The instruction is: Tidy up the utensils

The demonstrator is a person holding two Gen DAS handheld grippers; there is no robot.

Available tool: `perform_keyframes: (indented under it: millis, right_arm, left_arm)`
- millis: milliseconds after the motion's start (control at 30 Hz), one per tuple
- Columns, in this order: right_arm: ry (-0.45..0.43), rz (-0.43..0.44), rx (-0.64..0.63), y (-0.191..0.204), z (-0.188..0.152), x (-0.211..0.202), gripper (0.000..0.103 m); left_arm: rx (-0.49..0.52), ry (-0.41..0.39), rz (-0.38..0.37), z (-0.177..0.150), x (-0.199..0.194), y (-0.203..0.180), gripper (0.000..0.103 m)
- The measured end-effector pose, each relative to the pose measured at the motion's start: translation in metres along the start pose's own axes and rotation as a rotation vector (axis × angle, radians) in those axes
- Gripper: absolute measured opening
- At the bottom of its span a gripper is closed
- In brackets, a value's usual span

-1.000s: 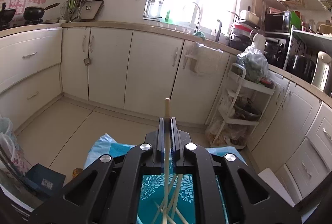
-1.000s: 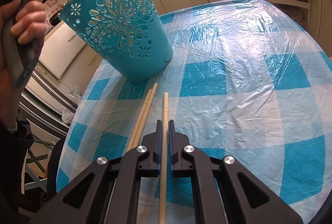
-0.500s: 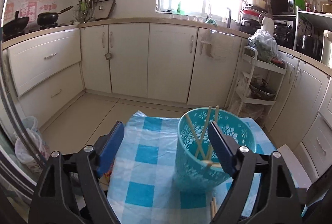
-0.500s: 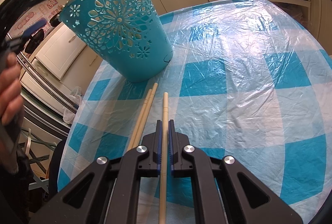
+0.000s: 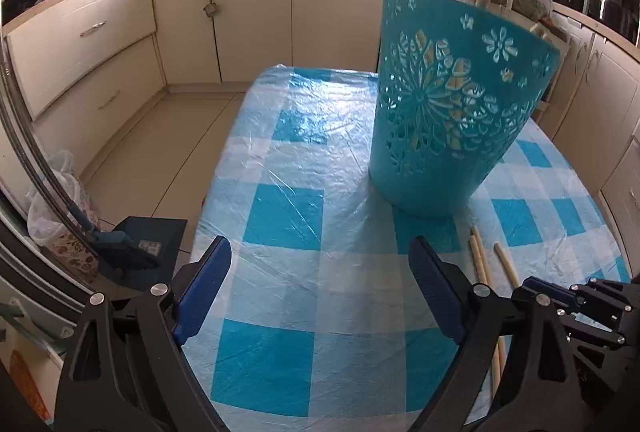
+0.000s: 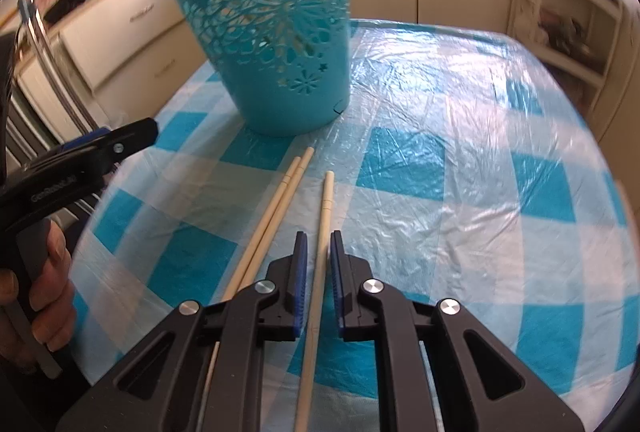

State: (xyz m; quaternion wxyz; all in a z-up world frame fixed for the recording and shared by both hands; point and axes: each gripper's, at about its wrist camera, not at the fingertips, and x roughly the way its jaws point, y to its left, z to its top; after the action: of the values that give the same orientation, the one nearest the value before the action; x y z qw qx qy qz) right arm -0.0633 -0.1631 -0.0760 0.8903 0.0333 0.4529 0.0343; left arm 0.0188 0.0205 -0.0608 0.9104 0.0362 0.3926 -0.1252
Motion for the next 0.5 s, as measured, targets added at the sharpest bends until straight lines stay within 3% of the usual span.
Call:
perform_keyframes:
  millis: [100,300,367,500]
  right_arm:
    - [0.002,-0.031,-0.020,0.004,0.002,0.002,0.008]
    - [0.005,-0.034,0.073,-0.011,-0.002,-0.003,0.007]
    - [0.012,-0.011,0.065,-0.010,-0.002,-0.003,0.017]
    - [0.004,-0.047,0.004,-0.002,-0.003,-0.001,0.017]
  left_arm:
    - [0.007,0.015,-0.008,-0.003,0.006,-0.005,0.086]
    - [0.027,0.019,-0.015,-0.005,0.006,-0.010,0.088]
    - [0.028,0.025,-0.012,-0.005,0.007,-0.011,0.088]
    - [0.037,0.029,-0.007,-0.005,0.009,-0.013,0.089]
